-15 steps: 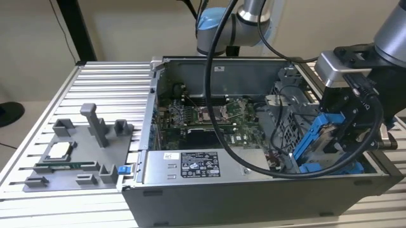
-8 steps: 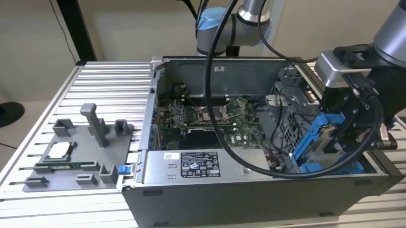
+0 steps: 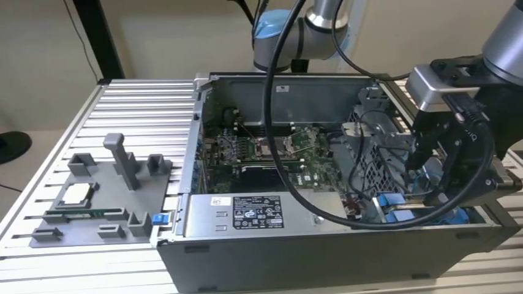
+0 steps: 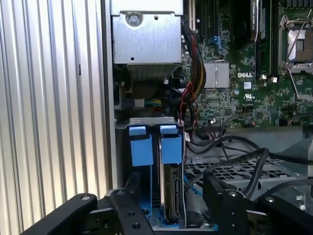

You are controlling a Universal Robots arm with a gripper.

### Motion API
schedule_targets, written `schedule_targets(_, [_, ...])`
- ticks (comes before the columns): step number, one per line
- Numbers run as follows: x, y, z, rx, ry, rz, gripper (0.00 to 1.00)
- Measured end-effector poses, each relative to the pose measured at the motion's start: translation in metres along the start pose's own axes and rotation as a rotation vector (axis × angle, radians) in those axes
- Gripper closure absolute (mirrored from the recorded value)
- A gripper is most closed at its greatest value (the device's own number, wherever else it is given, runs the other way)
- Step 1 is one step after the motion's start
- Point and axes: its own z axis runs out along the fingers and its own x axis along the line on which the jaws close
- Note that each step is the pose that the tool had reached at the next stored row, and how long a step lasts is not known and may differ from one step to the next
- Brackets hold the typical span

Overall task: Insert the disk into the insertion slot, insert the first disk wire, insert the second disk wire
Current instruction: 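Insert the disk into the insertion slot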

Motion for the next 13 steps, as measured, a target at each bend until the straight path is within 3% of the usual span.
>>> schedule_targets(7, [-0.0021, 0.0002, -0.0242, -0.0042, 0.0005, 0.000, 0.00])
schedule_targets(10, [-0.0064, 0.0004, -0.0251, -0.0042, 0.0003, 0.000, 0.00])
schedule_targets(13, [-0.0164, 0.0010, -0.0242, -0.0040, 0.0001, 0.000, 0.00])
